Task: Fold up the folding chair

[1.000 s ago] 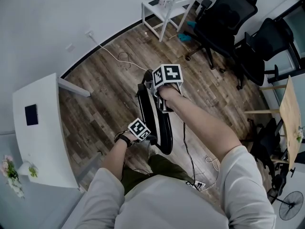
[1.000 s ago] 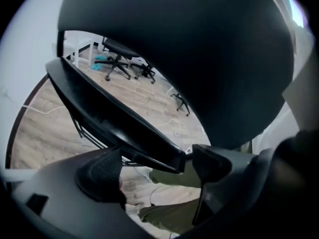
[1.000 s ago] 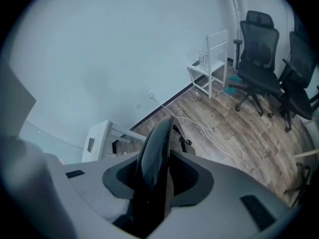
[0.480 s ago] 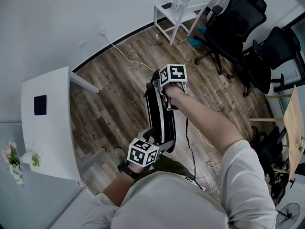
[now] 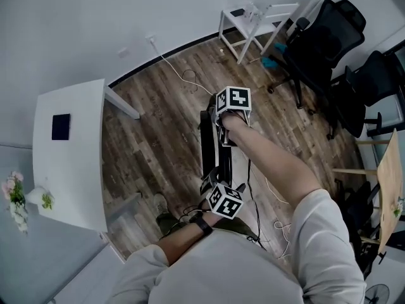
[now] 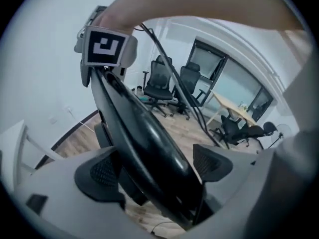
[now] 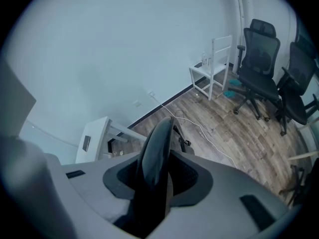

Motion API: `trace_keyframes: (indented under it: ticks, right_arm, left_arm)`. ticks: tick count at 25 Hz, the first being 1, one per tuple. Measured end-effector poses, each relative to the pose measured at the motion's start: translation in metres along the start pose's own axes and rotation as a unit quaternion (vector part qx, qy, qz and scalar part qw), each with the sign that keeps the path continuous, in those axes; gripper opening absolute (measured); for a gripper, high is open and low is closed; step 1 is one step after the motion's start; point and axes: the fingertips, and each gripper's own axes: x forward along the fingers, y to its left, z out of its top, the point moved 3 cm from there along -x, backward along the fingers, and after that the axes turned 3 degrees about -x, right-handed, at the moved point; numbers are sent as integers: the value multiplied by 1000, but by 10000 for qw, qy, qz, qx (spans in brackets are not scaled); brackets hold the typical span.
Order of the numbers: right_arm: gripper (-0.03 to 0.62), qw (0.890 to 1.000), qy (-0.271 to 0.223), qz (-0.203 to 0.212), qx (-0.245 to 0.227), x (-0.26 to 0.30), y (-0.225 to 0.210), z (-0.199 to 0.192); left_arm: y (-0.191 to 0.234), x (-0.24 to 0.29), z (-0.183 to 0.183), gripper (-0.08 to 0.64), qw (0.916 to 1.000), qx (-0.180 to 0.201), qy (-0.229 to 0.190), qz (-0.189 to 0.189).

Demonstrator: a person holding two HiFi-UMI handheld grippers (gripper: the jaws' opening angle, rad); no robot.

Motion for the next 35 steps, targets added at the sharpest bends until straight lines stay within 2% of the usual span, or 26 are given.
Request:
trace_keyframes:
  ticks: [3,8,13,18,25,35]
  right_arm:
    - [133,9999,-3,-79,-87,4,7,1]
    - [115,9991,0,-321,-273,10,24,-2]
    - [98,9964,73,-665,-522,18,52,-2]
    - [98,9950,70,-816,-576,33,95,-9]
    - [94,9961,3,-746,-479,46,162,-11]
    - [92,9973,-44,-437,-584,92,300,-18]
  left_arm:
    - [8,2,-1,436,9996,59,-64,270]
    - [24,-11,-10,355,9991,-188,-140,343]
    - [48,-30,-22,321,9989,-304,-75,340]
    - [81,-59,-44,290,9978,-563,-151,300]
    - [132,-106,-68,272,9955,-797,-329,405]
    - [233,-186,-125,261,9914,-984,-474,718]
